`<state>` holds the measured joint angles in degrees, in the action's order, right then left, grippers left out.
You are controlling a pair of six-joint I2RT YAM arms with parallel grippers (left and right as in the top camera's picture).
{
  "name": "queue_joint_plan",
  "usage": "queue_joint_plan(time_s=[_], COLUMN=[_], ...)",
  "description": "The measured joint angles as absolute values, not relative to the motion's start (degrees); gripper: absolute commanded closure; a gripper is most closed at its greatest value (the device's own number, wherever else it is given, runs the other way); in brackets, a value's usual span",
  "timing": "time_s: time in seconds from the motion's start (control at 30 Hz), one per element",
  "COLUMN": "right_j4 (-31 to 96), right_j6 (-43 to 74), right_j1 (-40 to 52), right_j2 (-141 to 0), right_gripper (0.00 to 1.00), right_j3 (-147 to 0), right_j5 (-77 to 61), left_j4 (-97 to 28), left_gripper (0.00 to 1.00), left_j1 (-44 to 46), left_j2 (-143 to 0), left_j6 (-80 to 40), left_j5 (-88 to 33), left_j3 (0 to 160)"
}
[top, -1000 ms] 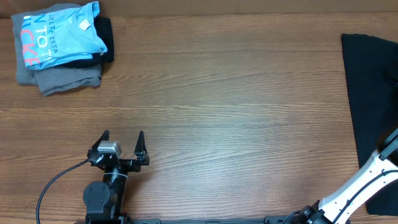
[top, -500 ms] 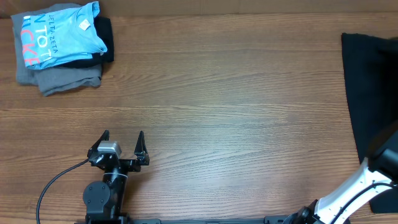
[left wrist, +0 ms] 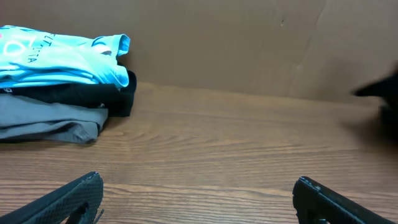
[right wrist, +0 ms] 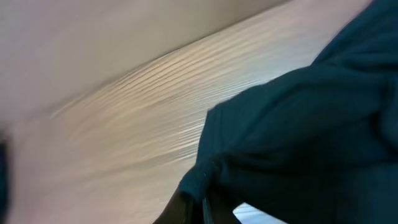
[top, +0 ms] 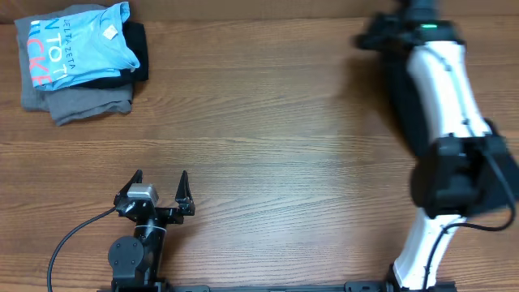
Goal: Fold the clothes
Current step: 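Lift the black T-shirt with the right gripper and drag it toward table center, then grasp the shirt's left side with the left gripper while right holds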
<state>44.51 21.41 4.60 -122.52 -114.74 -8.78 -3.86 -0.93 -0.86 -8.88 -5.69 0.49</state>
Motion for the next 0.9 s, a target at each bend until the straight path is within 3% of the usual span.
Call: queue_joint_plan(time_s=[0.23,0.43,0.47,0.53,0.6,0.67,0.77,0.8,0.87,0.9], right_j4=[40.82,43.38,43.94,45.34,46.22,46.89,48.45,49.45,51.35,52.77], right_j6=[24.4,26.44,26.76,27.03,27.27,27.99,27.9,27.9,27.73,27.46], right_j1=[26.61,38.79,40.1,42.3,43.53,43.99,43.53,43.07,41.91,41.06], right_j2=[-122.63,-122.96,-123.0,-123.09,-123.13,-123.13,-123.13,-123.13,-123.07,-122.98], right_gripper=[0.96,0.96,0.92,0.73,0.65,0.48,0.41,0.33,0.0,0.0], right_j3=[-114.74,-114.74,-114.74,-114.74,-114.74,-114.74,-114.74,-114.74,-114.74,-114.74], right_j5=[-9.65,-10.28,-10.31,-10.31,-10.31,-10.44,-10.5,-10.5,-10.5,-10.48], left_j4=[-3.86,-3.86,-3.86,-3.86,-3.86,-3.86,-3.86,-3.88,-3.86,-3.86], left_gripper=[0.0,0.0,0.0,0.0,0.0,0.0,0.0,0.0,0.0,0.0], left_j1=[-0.93,-0.93,-0.93,-0.93,-0.93,-0.93,-0.93,-0.93,-0.93,-0.93], left_j2=[-0.86,-0.86,-0.86,-0.86,-0.86,-0.86,-0.86,-0.86,-0.86,-0.86], left_j6=[-8.88,-8.88,-8.88,-8.88,-8.88,-8.88,-8.88,-8.88,-8.88,-8.88], left_j5=[-5.72,-5.69,-5.69,-5.69,-5.69,-5.69,-5.69,-5.69,-5.69,-5.69], left_j3=[0.49,0.49,0.49,0.49,0.49,0.49,0.49,0.49,0.49,0.49])
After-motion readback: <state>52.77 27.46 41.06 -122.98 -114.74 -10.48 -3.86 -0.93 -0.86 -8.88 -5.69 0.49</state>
